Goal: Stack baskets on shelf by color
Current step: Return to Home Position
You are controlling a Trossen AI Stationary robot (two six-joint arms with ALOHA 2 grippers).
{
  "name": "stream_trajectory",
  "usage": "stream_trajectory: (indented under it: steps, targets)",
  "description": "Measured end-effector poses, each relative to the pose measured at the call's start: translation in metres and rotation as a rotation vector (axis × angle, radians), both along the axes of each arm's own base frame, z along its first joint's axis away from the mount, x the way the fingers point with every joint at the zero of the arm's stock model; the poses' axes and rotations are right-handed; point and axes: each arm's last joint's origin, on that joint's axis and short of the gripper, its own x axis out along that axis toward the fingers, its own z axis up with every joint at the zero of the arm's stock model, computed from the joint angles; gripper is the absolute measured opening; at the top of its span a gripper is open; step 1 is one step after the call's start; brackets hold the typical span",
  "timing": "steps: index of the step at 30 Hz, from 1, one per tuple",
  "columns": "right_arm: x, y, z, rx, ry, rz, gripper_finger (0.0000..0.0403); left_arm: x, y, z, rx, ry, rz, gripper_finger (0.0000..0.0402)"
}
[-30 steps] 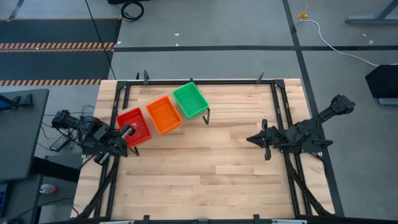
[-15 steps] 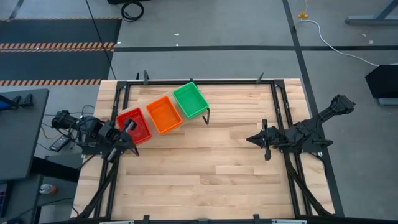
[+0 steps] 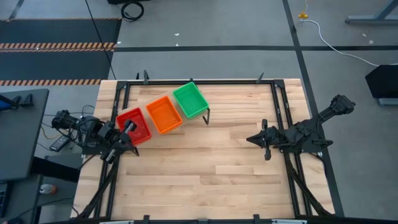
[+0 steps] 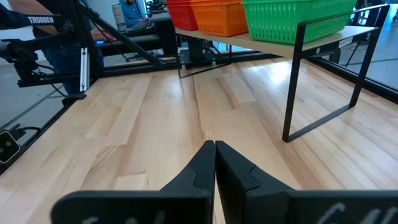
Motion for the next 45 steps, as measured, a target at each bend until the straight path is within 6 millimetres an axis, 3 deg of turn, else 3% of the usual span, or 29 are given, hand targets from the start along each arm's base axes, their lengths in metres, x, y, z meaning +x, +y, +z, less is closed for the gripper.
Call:
stream_trajectory:
  steps: [7,14,45]
  targets:
    - [0.0000,0.0000,0.0000,0.000,0.000,0.000,0.0018,-0.0001,0.0003,0.0004,0.030,-0.020,0.024,0.0024]
    - [0.0000,0.0000,0.0000,0.000,0.000,0.000,0.0016,0.0015,0.0047,0.0006,-0.021,0.001,0.176,0.0015]
    - [0.0000,0.0000,0.0000,0.000,0.000,0.000,0.0018,0.0016,0.0048,0.0006,-0.024,0.002,0.179,0.0021]
